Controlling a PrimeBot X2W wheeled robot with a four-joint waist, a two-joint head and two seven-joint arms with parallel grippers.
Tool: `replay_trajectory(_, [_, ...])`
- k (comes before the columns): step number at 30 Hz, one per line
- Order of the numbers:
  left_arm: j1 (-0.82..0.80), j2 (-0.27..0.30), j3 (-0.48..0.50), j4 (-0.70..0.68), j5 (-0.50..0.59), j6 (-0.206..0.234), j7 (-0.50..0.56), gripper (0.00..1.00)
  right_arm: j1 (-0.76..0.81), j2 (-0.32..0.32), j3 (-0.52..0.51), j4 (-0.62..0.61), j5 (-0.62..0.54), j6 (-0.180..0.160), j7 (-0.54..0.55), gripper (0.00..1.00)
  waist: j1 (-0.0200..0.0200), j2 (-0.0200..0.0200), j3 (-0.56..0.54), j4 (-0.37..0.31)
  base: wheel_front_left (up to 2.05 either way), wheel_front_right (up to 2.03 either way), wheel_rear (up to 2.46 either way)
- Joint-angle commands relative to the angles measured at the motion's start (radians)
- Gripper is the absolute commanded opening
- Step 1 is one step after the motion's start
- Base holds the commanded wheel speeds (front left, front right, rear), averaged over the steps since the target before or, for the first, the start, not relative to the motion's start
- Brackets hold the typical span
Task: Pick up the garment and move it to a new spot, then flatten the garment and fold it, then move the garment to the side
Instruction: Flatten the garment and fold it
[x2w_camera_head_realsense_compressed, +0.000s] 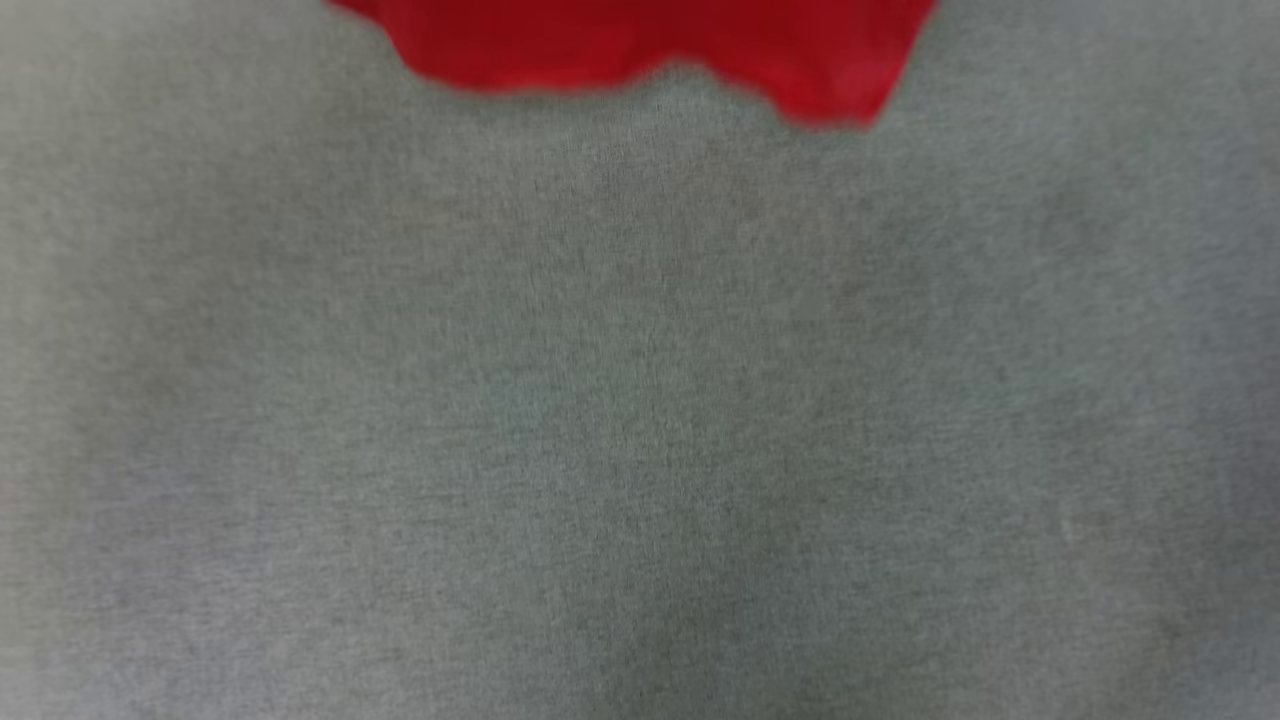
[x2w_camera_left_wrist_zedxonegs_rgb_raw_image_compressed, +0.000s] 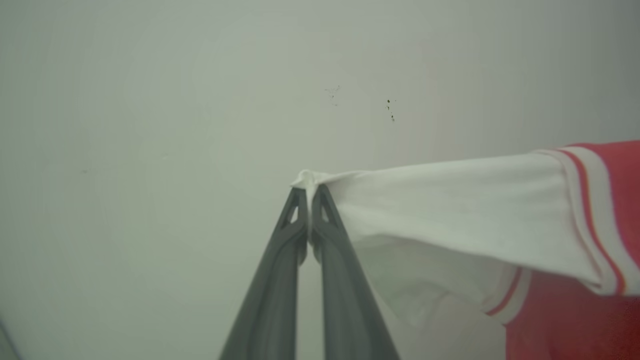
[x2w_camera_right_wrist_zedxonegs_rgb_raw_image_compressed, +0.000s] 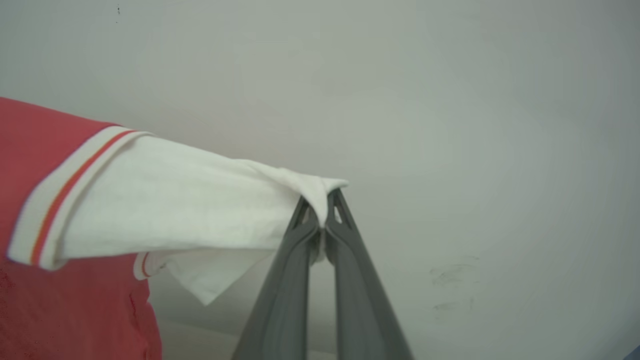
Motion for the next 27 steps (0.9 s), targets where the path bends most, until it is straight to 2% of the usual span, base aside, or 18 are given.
replay_trajectory(1, [-0.093,-0.015,-0.013,0.059,0.019,-0.002,-0.038,0.0,-0.074,0.003,0.009,0.046,-0.038,-0.001,-0.048,0.0,-0.0002,0.0,0.105,0.003,0.0,0.0,0.0])
replay_trajectory(6, [-0.293,-0.075,-0.066,0.239,0.07,0.0,-0.158,0.0,-0.251,0.021,0.041,0.19,-0.149,-0.001,-0.199,0.0,-0.0002,0.0,0.194,0.017,0.0,0.0,0.0])
replay_trajectory(12, [-0.37,-0.14,-0.114,0.403,0.086,-0.014,-0.262,0.0,-0.341,0.078,0.021,0.352,-0.252,-0.001,-0.357,0.0,-0.0002,0.0,0.245,0.055,0.0,0.0,0.0])
replay_trajectory(16, [-0.301,-0.175,-0.139,0.472,0.083,-0.024,-0.337,0.0,-0.296,0.11,0.036,0.421,-0.267,-0.001,-0.408,0.0,-0.0002,0.0,0.244,0.072,0.0,0.0,0.0])
replay_trajectory(19, [-0.229,-0.201,-0.151,0.51,0.068,-0.03,-0.383,0.0,-0.237,0.109,0.066,0.451,-0.279,-0.001,-0.431,0.0,-0.0002,0.0,0.226,0.089,0.0,0.0,0.0])
replay_trajectory(23, [-0.091,-0.233,-0.163,0.563,0.055,-0.021,-0.445,0.0,-0.132,0.104,0.075,0.48,-0.259,-0.001,-0.451,0.0,-0.0002,0.0,0.182,0.11,0.0,0.0,0.0])
replay_trajectory(27, [0.056,-0.242,-0.164,0.606,0.05,-0.006,-0.494,0.0,0.002,0.104,0.088,0.501,-0.223,-0.001,-0.443,0.0,-0.0002,0.0,0.114,0.118,0.0,0.0,0.0])
